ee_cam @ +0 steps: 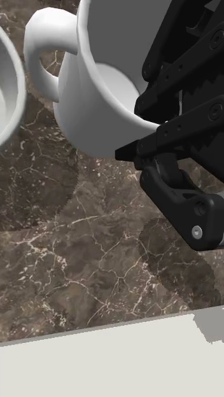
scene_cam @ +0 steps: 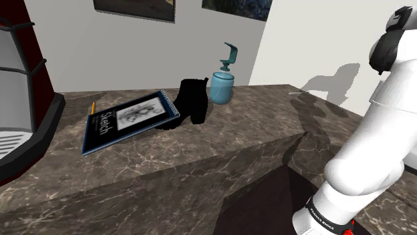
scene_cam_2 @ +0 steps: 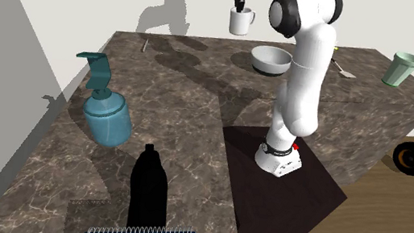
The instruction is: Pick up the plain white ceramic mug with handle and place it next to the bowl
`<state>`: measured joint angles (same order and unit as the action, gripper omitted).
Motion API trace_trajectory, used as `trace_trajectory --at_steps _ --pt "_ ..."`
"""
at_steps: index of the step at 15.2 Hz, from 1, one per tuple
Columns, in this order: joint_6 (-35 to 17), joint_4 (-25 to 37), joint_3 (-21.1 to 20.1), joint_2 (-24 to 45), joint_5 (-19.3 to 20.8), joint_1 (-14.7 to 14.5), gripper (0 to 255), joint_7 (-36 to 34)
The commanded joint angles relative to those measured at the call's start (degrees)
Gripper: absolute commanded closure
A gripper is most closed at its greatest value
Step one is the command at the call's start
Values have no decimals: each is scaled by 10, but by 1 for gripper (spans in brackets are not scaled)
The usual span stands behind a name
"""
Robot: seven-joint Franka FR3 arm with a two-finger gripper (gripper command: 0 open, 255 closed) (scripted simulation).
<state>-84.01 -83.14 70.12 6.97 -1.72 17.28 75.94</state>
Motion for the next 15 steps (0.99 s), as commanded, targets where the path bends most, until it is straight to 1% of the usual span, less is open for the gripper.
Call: trace_trajectory --at_steps 1,4,6,7,8,11,15 --pt "19 62 4 95 -91 83 255 76" --pt "57 165 -45 183 -167 226 255 130" --pt "91 254 -76 239 -214 320 255 151" --pt "112 310 -94 269 -238 372 255 157" --pt "124 340 -103 283 -249 398 255 158" --pt "83 274 -91 266 -233 357 255 162" --pt "37 205 -79 251 -218 317 255 164"
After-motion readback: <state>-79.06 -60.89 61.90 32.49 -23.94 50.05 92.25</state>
